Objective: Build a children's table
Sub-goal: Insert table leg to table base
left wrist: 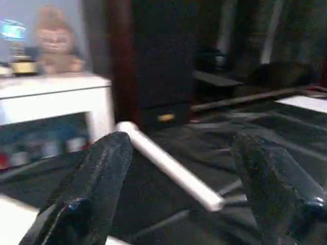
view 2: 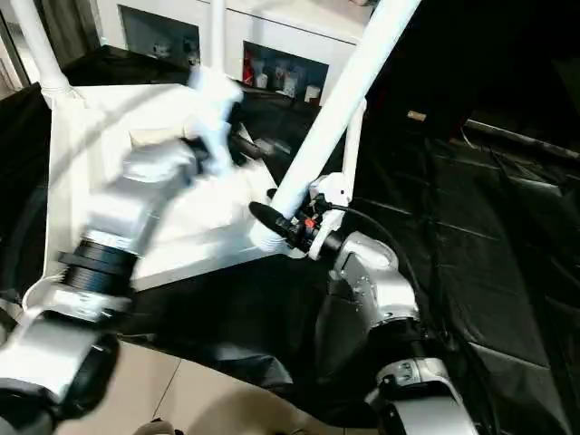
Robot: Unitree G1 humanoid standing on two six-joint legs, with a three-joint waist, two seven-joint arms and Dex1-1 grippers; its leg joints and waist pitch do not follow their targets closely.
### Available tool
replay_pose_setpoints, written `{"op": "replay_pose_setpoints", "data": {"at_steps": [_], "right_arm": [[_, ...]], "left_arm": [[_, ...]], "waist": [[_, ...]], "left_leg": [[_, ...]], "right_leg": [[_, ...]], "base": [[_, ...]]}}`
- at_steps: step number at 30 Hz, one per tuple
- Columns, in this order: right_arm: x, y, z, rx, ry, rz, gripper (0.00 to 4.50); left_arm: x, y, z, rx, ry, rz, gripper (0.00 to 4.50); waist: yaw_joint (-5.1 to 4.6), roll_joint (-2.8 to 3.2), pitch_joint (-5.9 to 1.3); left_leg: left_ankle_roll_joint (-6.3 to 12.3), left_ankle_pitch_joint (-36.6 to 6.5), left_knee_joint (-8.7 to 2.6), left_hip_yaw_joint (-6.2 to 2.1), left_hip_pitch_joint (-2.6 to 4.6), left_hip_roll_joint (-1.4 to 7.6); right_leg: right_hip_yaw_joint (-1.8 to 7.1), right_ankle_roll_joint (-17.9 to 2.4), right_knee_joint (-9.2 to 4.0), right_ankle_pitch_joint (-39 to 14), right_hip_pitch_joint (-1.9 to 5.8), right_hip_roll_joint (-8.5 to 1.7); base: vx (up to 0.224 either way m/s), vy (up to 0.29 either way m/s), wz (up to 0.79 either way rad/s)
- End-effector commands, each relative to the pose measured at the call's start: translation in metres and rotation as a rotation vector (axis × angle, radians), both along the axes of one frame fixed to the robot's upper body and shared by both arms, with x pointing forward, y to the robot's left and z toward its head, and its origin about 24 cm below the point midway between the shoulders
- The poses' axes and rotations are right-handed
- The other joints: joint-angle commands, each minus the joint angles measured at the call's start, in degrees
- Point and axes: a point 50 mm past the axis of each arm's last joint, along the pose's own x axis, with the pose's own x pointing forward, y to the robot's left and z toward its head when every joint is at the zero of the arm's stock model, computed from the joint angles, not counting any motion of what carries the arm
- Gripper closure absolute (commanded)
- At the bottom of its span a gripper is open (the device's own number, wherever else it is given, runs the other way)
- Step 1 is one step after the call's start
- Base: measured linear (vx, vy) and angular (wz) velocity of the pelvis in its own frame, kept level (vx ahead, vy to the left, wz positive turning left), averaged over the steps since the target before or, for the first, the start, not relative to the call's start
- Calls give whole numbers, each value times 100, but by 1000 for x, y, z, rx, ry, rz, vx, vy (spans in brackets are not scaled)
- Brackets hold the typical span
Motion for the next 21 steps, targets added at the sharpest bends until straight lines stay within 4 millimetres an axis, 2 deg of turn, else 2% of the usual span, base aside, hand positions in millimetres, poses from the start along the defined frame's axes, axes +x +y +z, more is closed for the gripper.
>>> {"op": "replay_pose_setpoints", "data": {"at_steps": [1, 4, 5, 6, 7, 8, 9, 10, 11, 12, 13, 14, 15, 17, 18, 21], "right_arm": [[8, -13, 7, -19, -23, -64, 260], [17, -27, 8, -69, -19, -161, 260], [20, -34, 7, -93, -12, -210, 260], [23, -42, 6, -117, -4, -266, 260], [23, -42, 6, -117, -4, -266, 260], [24, -48, 7, -132, -4, -299, 260], [25, -51, 7, -136, -4, -309, 260], [25, -52, 7, -138, -3, -315, 260], [25, -54, 8, -139, -4, -318, 260], [25, -54, 8, -140, -4, -318, 260], [25, -54, 8, -140, -4, -318, 260], [25, -55, 8, -142, -6, -320, 260], [24, -56, 8, -144, -8, -320, 260], [24, -56, 7, -146, -9, -322, 260], [23, -56, 7, -148, -9, -323, 260], [21, -54, 3, -155, -3, -311, 260]], "left_arm": [[1, 0, 0, 34, -8, 6, 88], [0, 5, -16, 119, 52, -12, 88], [-2, 3, -28, 163, 117, -46, 88], [-9, -1, -46, 210, 220, -115, 88], [-9, -1, -46, 210, 220, -115, 88], [-20, -9, -66, 252, 304, -213, 88], [-25, -13, -73, 268, 331, -252, 88], [-28, -15, -78, 279, 347, -275, 88], [-31, -17, -86, 305, 364, -291, 88], [-33, -18, -92, 328, 379, -298, 88], [-33, -18, -94, 333, 383, -300, 88], [-35, -18, -104, 369, 419, -302, 88], [-35, -17, -110, 387, 441, -283, 88], [-35, -16, -113, 401, 457, -265, 105], [-33, -14, -115, 409, 468, -235, 105], [-32, -4, -120, 459, 511, -185, 134]], "waist": [[9, 83, -446], [17, 91, -431], [26, 98, -429], [23, 88, -426], [24, 84, -422], [33, 99, -424], [31, 99, -429], [33, 111, -438], [35, 143, -445], [20, 112, -451], [19, 117, -452], [17, 126, -448], [3, 149, -421], [-10, 133, -416], [-17, 146, -423], [-31, 157, -427]], "left_leg": [[247, -173, -301, -2, 27, 142], [160, -230, -305, 14, 42, 131], [123, -253, -309, 15, 56, 143], [77, -250, -311, 18, 47, 138], [43, -245, -309, 23, 28, 120], [43, -278, -309, 28, 43, 125], [46, -265, -305, 22, 16, 124], [64, -268, -305, 24, 23, 126], [69, -268, -301, 20, 17, 123], [97, -301, -295, 22, 3, 122], [117, -341, -294, 19, -2, 122], [116, -378, -294, 15, -3, 125], [99, -540, -309, 12, -9, 122], [56, -704, -310, 9, -4, 115], [46, -709, -307, 4, -5, 116], [52, -678, -306, -5, -3, 121]], "right_leg": [[338, -1100, -272, -43, 422, -406], [341, -1089, -291, -245, 403, -399], [345, -1084, -287, -287, 395, -418], [348, -1073, -282, -343, 397, -415], [350, -1059, -281, -384, 405, -405], [356, -1048, -288, -396, 400, -409], [357, -1053, -281, -361, 417, -414], [360, -1066, -275, -292, 414, -413], [359, -1078, -271, -239, 419, -414], [356, -1083, -275, -187, 427, -404], [355, -1084, -287, -189, 428, -405], [356, -1086, -287, -218, 428, -410], [351, -1041, -328, -449, 423, -407], [345, -919, -371, -855, 427, -408], [347, -863, -373, -965, 424, -408], [342, -856, -370, -944, 409, -403]], "base": [[0, 0, 0], [0, 0, 0], [0, 0, 0], [0, 0, 0], [0, 0, 0], [0, 0, 0], [0, 0, 0], [0, 0, 0], [0, 0, 0], [0, 0, 0], [0, 0, 0], [0, 0, 0], [0, 0, 0], [0, 0, 0], [0, 0, 0], [0, 0, 0]]}}
